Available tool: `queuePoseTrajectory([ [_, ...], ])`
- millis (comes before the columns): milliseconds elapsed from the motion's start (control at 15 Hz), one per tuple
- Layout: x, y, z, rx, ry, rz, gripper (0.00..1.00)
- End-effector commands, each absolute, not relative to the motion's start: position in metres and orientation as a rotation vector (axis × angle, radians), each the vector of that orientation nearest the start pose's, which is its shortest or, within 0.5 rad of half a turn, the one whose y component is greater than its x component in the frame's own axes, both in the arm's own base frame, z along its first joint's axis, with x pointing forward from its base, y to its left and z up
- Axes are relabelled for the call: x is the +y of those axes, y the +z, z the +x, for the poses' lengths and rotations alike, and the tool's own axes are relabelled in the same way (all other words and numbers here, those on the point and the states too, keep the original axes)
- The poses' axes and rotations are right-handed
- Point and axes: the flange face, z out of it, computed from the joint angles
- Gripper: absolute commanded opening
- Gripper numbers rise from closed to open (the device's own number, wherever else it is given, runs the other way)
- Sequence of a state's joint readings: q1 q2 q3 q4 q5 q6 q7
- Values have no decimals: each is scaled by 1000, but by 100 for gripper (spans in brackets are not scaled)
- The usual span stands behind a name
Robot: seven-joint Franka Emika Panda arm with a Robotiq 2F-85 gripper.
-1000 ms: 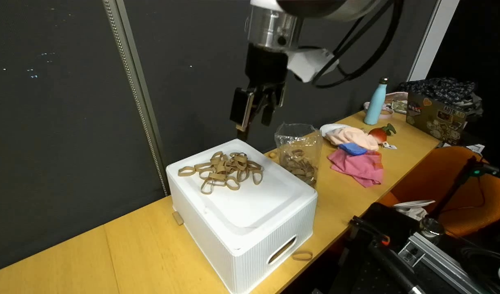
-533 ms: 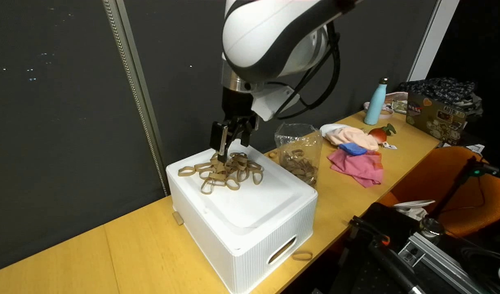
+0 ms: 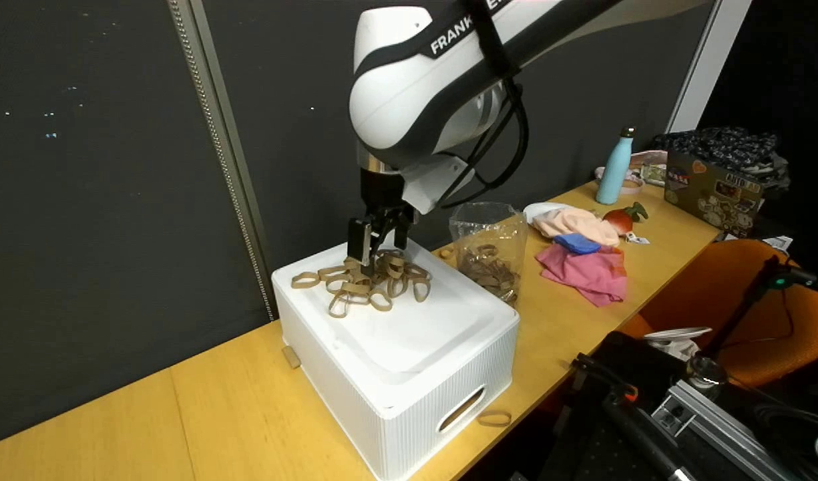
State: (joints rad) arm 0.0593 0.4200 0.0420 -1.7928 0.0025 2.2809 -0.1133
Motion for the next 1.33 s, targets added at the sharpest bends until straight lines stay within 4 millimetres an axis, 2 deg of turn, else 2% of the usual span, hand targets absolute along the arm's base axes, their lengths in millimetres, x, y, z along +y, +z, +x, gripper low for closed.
queuePoseTrajectory([
  [0,54,317,666,-345,-31,-3136,100],
  [600,70,286,684,-350,-26,-3111,100],
  [667,73,286,684,-356,-30,-3110,75],
  [800,77,287,684,-358,-30,-3108,66],
  [867,79,288,682,-357,-32,-3108,56],
  [1267,75,291,674,-332,-34,-3108,12],
])
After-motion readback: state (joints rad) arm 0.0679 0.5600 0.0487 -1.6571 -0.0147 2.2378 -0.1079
